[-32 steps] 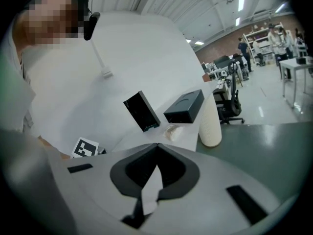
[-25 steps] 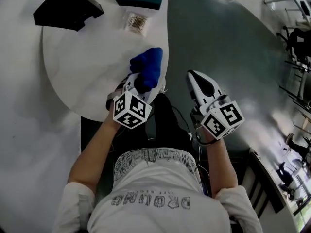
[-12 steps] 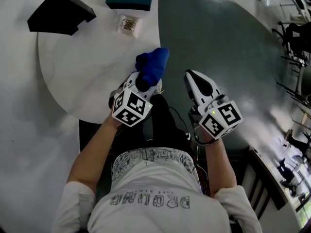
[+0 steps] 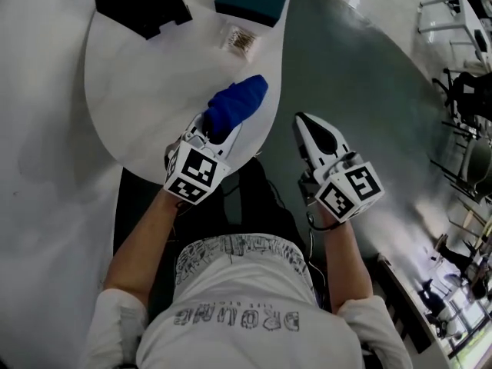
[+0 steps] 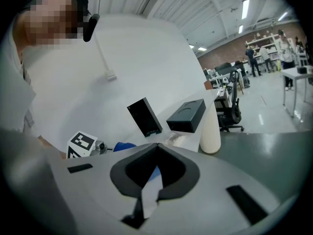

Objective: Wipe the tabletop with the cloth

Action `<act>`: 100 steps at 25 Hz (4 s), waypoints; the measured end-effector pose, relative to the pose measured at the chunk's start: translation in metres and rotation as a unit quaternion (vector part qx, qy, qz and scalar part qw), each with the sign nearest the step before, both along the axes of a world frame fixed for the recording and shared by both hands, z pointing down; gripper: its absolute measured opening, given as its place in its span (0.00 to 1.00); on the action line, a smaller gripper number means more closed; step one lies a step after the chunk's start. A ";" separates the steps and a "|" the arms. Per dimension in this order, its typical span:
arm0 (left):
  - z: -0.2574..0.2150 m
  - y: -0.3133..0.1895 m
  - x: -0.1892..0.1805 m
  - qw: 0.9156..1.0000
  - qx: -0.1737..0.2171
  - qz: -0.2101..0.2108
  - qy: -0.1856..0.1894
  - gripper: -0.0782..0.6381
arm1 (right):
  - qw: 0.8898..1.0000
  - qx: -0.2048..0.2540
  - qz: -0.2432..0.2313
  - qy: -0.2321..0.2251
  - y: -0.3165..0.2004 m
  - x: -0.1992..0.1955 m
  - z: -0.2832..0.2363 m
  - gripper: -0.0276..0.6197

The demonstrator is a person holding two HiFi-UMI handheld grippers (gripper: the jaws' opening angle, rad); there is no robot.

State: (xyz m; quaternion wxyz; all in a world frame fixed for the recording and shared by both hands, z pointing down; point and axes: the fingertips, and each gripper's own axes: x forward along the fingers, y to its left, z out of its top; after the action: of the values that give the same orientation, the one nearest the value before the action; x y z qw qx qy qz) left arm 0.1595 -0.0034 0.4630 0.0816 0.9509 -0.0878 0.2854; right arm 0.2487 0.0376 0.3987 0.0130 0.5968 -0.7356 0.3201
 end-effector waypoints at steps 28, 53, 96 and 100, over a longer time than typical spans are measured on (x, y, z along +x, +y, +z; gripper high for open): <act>-0.005 -0.039 -0.327 0.957 0.017 -0.288 -0.036 0.21 | 0.974 0.000 -0.228 -0.006 -0.072 -0.254 0.001 0.05; 0.063 0.008 -0.276 0.981 -0.017 -0.167 -0.095 0.21 | 0.981 -0.014 -0.192 -0.010 -0.058 -0.229 0.023 0.05; 0.063 0.128 -0.024 0.981 -0.054 0.157 -0.096 0.21 | 0.994 0.006 0.111 -0.021 0.084 -0.006 0.021 0.05; 0.044 0.113 -0.024 0.987 -0.056 0.134 -0.066 0.21 | 0.994 0.012 0.109 -0.017 0.084 -0.006 0.013 0.05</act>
State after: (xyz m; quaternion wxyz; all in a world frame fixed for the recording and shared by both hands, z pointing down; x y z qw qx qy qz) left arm 0.1359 0.1094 0.5071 0.0900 0.9272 0.0512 0.3601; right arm 0.2423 0.1211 0.4122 -0.0422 0.6680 -0.6701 0.3209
